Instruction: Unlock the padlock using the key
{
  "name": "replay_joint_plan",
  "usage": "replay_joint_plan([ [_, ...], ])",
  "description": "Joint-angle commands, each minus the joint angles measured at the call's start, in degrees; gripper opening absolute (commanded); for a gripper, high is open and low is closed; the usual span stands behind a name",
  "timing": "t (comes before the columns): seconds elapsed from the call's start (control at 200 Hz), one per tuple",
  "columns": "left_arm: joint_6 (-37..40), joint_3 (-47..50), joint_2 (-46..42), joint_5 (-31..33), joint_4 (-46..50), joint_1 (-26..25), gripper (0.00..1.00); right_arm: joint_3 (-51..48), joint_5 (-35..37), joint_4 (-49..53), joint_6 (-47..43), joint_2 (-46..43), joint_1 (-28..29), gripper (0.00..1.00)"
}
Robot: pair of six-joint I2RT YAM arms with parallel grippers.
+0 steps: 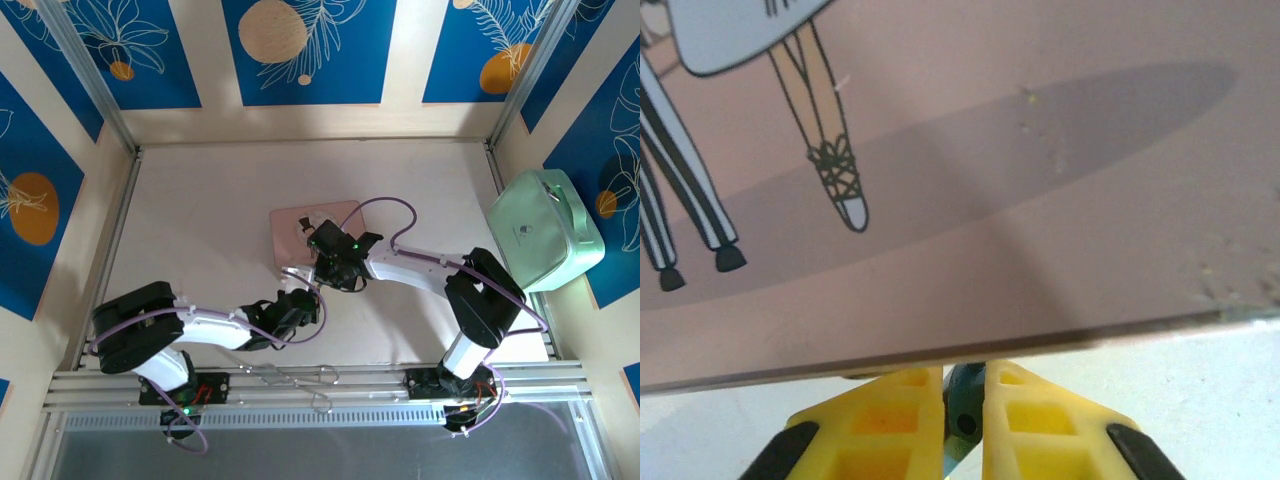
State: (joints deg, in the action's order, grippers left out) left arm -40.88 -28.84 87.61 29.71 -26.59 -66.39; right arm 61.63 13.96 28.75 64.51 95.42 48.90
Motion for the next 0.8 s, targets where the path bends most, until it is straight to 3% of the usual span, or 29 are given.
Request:
replay_joint_plan([
  [0.0, 3.7, -1.7, 1.1, 0.9, 1.8, -0.5, 0.03, -0.5, -0.8, 1.8, 0.6, 2.3, 0.9, 0.04],
  [0.185, 3.0, -1.0, 0.1, 0.9, 1.7, -0.5, 0.38, -1.7, -0.5, 0.5, 0.2, 2.4, 1.0, 0.00],
  [0.325, 0.2, 1.2, -4.6, 2.2, 3.7, -0.5, 0.49, -4.9, 0.2, -4.1, -2.1, 1.2, 1.3, 0.00],
  [0.61, -10.4, 2.6, -16.8, 3.6, 17.7, 0.5, 0.49, -11.0, 0.1, -14.6, -7.8, -2.4, 1.1, 0.00],
  [0.795, -19.1, 3.8, -22.6, -4.2, 20.4, 4.4, 0.49, -12.7, -4.0, -16.6, -10.1, -4.3, 0.0, 0.00],
])
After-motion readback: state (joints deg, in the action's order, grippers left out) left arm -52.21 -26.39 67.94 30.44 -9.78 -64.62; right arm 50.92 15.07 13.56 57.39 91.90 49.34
